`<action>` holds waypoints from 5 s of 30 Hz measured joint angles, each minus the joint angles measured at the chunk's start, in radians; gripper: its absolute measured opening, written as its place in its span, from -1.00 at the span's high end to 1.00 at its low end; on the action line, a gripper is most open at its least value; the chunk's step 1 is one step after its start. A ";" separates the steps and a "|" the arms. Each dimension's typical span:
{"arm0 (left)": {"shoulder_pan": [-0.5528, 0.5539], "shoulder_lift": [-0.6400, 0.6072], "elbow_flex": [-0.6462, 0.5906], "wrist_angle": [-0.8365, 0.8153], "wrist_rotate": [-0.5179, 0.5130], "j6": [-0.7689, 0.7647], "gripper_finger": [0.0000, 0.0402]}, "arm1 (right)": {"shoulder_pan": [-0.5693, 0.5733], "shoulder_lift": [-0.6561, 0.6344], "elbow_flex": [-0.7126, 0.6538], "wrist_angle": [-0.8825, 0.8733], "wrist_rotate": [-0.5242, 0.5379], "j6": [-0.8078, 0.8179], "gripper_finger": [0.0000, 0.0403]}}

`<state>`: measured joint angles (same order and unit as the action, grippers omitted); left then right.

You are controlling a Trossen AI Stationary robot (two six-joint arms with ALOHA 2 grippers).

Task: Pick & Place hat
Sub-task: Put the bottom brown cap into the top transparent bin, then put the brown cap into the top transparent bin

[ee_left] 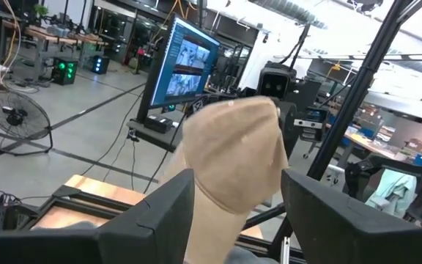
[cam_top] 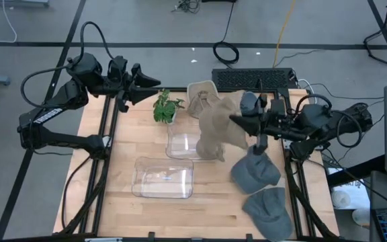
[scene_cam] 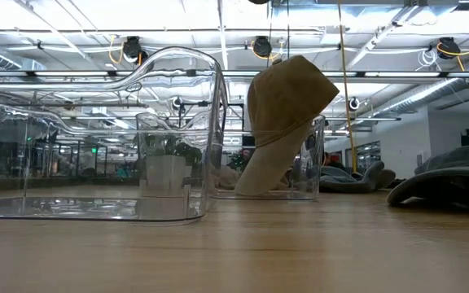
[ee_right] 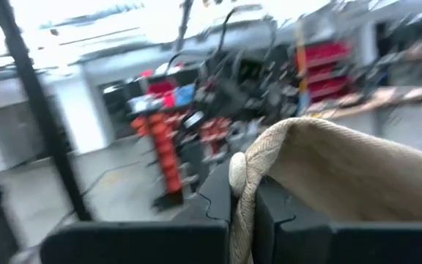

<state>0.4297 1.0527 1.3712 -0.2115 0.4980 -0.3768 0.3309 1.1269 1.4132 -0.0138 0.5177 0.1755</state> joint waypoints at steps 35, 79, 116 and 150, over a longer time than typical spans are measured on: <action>0.000 0.000 0.000 -0.001 0.055 -0.038 -0.07 | -0.073 0.378 0.662 -0.513 0.343 -0.209 0.98; 0.000 -0.001 0.000 -0.001 0.106 -0.059 -0.07 | -0.205 0.675 0.670 -0.855 0.113 0.363 0.98; 0.000 -0.001 0.000 -0.001 0.157 -0.074 -0.07 | -0.205 0.692 0.307 -0.750 0.047 0.587 0.75; 0.016 0.000 0.000 -0.001 0.223 -0.052 -0.07 | -0.254 0.487 0.306 -0.690 -0.067 0.239 -0.06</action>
<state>0.4458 1.0523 1.3712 -0.2123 0.7208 -0.4284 0.0774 1.6139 1.7191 -0.7038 0.4511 0.4148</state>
